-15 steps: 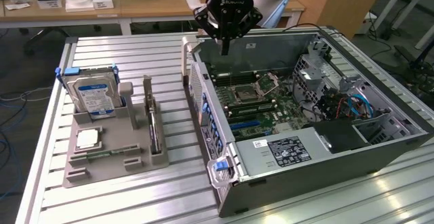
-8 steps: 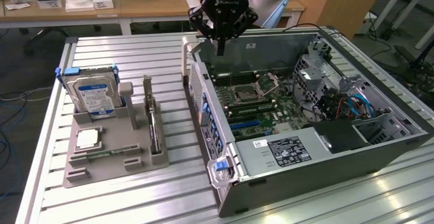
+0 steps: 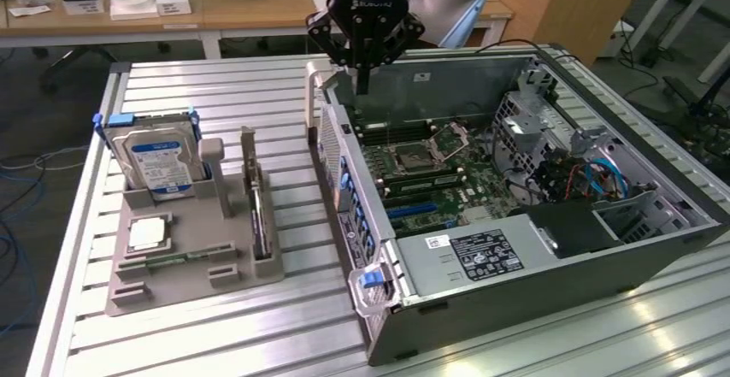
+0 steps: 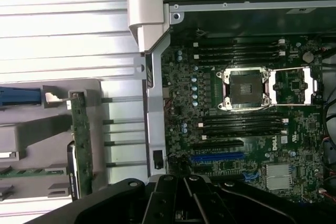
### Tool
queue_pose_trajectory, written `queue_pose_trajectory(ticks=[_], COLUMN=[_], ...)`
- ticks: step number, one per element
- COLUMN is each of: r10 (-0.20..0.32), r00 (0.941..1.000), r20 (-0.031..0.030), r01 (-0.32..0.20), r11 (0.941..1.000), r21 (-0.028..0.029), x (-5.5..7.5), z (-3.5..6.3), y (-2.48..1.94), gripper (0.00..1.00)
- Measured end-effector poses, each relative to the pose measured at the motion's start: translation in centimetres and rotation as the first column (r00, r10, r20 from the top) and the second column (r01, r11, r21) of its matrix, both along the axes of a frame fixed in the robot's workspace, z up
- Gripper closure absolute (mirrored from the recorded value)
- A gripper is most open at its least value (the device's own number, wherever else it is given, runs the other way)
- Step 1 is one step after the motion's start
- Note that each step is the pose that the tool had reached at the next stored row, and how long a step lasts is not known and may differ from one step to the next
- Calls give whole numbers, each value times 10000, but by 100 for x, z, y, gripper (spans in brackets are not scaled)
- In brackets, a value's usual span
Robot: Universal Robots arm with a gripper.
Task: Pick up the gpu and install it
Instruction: 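Reach for the gpu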
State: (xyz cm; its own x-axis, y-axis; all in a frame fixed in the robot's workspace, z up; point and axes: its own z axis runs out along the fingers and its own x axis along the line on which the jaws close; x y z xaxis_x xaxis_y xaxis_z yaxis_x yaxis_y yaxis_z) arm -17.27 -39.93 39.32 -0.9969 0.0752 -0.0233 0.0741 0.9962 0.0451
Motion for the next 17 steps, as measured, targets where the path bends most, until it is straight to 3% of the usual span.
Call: queue_pose_trajectory(ticks=[17], r10=[-1], r00=[10000], r20=[0], r01=[1], r11=[10000], r21=[0], x=[-223], z=[-2], y=[0], gripper=[89])
